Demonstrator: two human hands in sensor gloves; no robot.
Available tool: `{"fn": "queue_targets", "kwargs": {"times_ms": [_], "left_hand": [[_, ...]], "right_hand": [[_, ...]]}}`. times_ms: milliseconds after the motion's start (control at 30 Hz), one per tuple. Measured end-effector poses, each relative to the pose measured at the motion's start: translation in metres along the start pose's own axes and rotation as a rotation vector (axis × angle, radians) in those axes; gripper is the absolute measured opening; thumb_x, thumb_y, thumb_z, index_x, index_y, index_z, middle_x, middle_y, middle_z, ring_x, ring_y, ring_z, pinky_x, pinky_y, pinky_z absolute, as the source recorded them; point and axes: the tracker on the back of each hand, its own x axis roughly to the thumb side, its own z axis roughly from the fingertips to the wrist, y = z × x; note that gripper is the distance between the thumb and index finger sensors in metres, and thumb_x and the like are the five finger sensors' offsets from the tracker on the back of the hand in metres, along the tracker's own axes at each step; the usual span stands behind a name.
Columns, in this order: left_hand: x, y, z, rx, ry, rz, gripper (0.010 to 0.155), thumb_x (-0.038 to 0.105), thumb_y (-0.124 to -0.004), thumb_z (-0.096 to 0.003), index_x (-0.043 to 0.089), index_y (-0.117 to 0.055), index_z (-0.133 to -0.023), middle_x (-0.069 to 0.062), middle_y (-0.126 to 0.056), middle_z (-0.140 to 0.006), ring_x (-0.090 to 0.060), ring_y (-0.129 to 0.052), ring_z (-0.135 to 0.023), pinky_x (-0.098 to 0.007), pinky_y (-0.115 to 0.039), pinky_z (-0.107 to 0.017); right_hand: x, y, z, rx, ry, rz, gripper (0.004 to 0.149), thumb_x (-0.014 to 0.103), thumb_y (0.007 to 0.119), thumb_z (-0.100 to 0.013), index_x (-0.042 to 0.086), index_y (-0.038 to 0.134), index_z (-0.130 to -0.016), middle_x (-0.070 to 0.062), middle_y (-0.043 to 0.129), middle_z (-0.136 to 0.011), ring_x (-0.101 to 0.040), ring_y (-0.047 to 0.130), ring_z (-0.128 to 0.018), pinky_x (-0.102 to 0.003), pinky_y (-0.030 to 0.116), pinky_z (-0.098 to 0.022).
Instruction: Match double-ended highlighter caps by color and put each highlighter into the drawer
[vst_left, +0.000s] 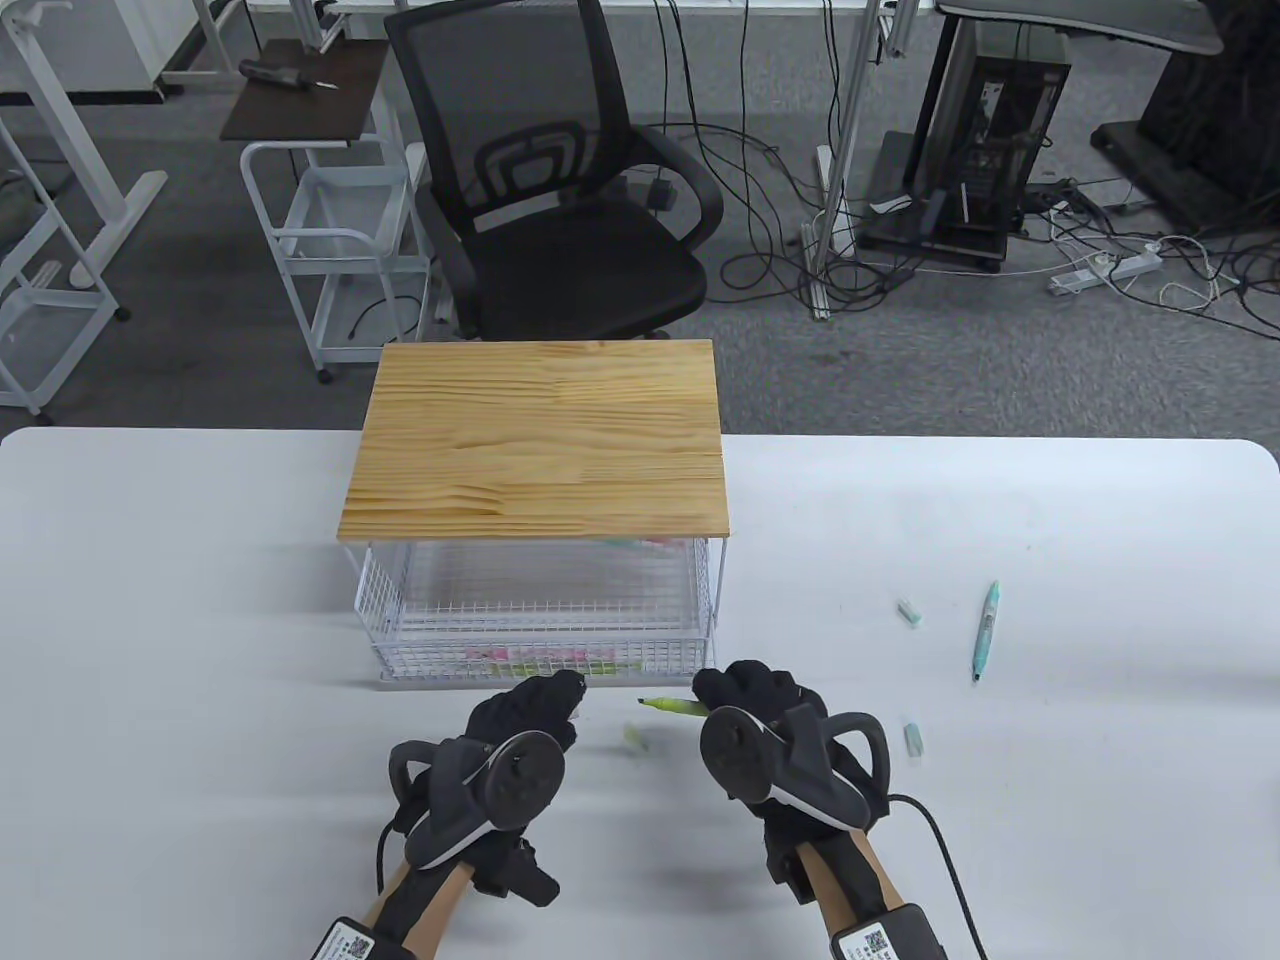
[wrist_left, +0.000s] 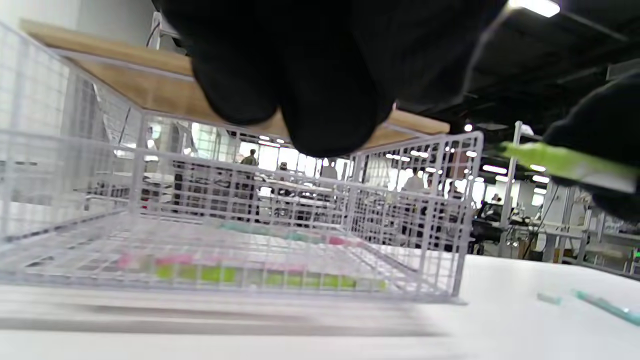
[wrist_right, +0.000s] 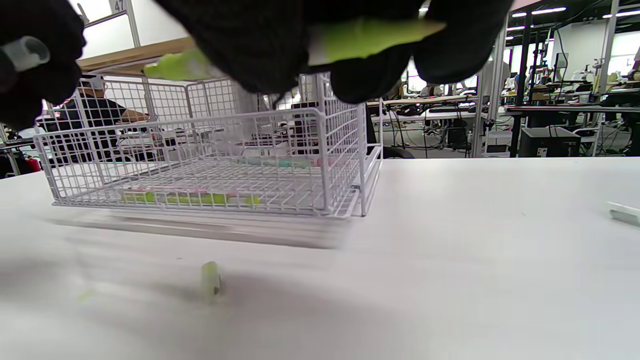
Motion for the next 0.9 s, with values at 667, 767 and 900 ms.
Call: {"fn": "queue_targets", "kwargs": {"times_ms": [667, 767, 900], "left_hand": [[0.017, -0.003, 0.005, 0.016, -0.056, -0.028, 0.050, 0.033, -0.077, -0.0505, 0.033, -0.066, -0.099, 0.002, -0.086, -0.097, -0.003, -0.100, -0.075, -0.036, -0.083, -0.073], [0.018, -0.003, 0.005, 0.014, -0.056, -0.037, 0.050, 0.033, -0.077, -0.0506, 0.033, -0.066, -0.099, 0.002, -0.086, -0.097, -0.003, -0.100, -0.075, -0.036, -0.083, -0.073], [0.020, -0.003, 0.006, 0.021, -0.055, -0.052, 0.050, 0.033, -0.077, -0.0508, 0.032, -0.066, -0.100, 0.001, -0.086, -0.097, -0.003, -0.100, -0.075, -0.036, -0.083, -0.073]], "right_hand": [[0.023, -0.007, 0.005, -0.027, -0.099, 0.019, 0.054, 0.027, 0.078, -0.054, 0.027, 0.059, -0.104, -0.007, 0.066, -0.104, -0.031, 0.080, -0.089, -0.056, 0.070, -0.070], [0.023, -0.007, 0.005, -0.023, -0.099, 0.018, 0.054, 0.027, 0.078, -0.054, 0.027, 0.059, -0.104, -0.007, 0.066, -0.104, -0.031, 0.080, -0.089, -0.056, 0.070, -0.070], [0.023, -0.007, 0.005, -0.023, -0.099, 0.021, 0.054, 0.027, 0.078, -0.054, 0.027, 0.059, -0.104, -0.007, 0.066, -0.103, -0.031, 0.080, -0.089, -0.056, 0.070, -0.070]]}}
